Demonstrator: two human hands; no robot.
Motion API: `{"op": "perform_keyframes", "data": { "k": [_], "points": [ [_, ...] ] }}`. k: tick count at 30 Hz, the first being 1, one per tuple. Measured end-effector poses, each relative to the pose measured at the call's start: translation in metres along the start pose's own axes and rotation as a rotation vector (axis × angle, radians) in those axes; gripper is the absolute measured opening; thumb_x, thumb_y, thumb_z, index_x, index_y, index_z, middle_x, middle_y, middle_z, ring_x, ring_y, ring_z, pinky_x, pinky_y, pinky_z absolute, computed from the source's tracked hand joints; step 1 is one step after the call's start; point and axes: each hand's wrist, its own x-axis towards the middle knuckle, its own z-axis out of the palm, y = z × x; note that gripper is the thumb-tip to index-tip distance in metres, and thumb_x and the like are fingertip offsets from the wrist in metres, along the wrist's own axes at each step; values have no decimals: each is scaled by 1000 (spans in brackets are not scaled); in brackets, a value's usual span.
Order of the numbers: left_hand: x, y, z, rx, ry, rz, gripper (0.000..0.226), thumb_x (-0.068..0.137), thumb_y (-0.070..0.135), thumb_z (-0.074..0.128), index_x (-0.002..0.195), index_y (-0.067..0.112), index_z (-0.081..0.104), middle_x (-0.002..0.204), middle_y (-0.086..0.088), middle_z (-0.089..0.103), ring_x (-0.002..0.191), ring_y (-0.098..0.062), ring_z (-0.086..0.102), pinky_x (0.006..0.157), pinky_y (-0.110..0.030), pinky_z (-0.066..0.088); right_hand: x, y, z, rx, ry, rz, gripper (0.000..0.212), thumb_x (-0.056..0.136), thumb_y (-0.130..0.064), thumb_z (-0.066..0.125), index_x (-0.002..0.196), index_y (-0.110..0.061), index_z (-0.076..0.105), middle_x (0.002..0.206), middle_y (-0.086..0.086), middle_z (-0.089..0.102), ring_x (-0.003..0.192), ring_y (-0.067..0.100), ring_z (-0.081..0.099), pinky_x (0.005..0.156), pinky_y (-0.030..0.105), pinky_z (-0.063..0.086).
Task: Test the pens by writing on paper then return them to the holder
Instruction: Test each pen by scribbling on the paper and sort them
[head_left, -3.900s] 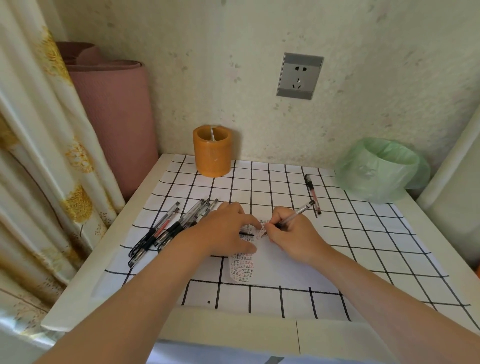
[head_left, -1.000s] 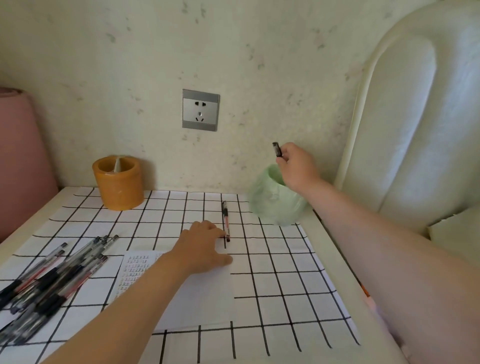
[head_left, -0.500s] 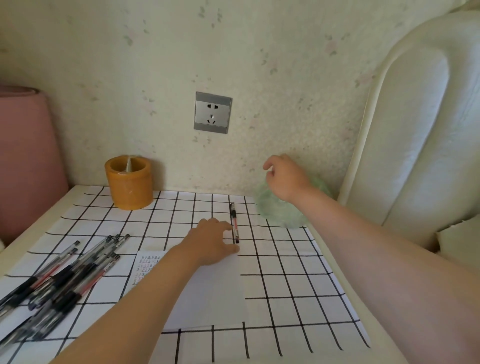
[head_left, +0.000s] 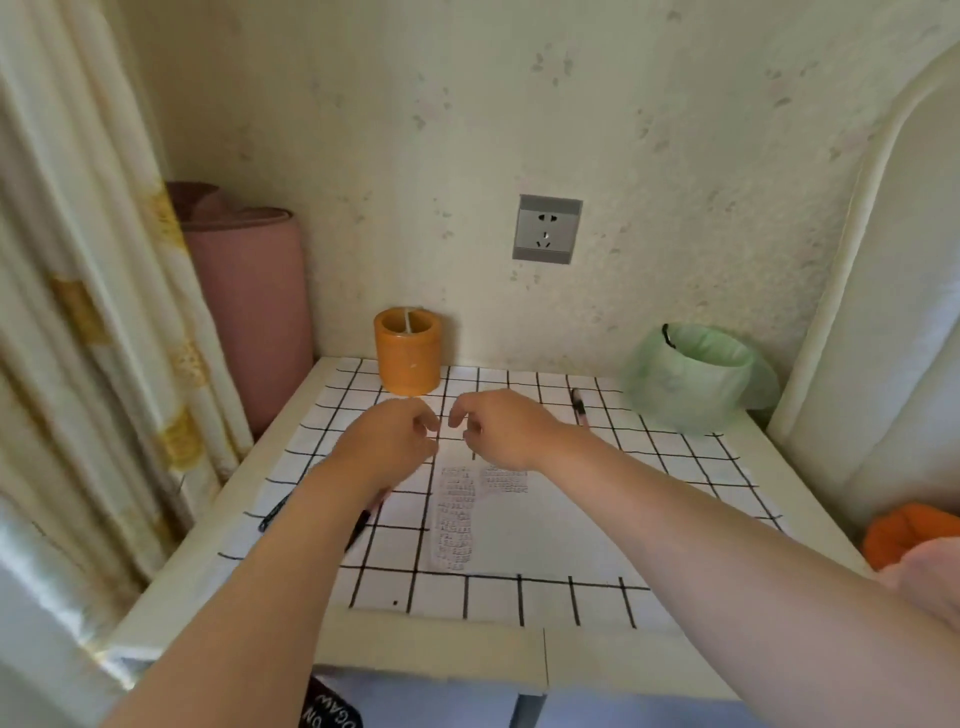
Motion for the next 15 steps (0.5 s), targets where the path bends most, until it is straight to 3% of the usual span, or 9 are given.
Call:
{"op": "perform_keyframes", "data": {
  "k": [4,7,10,15],
  "points": [
    [-23,-45,-21,-11,-28,-83,10,84,27,68,85,35,64,95,13,65,92,-11,61,83,-32,53,3,-48,28,-2,-58,-160,26,89,-13,57,110,-27,67,108,-4,65,100,19,60,84,38,52],
    [-37,-71,-32,-64,-60,-142,13,71,25,80,74,31,69,82,13,67,79,-6,63,66,-22,51,3,-74,46,7,-84,-244,23,87,-16,65,107,-26,68,110,-3,65,102,19,60,84,39,52],
    [-48,-88,-37,-113,-141,-147,17,65,24,87,71,28,71,74,15,68,71,-4,65,67,-21,54,0,-87,60,-16,-72,-308,22,84,-14,67,104,-24,71,105,-2,66,100,21,61,83,38,52],
    [-54,-92,-35,-42,-221,-71,20,63,30,86,71,36,68,73,19,65,71,1,61,65,-19,47,-2,-89,63,-162,-19,-376,21,86,-18,67,105,-24,73,107,-3,67,105,21,57,93,40,44]
  ]
}}
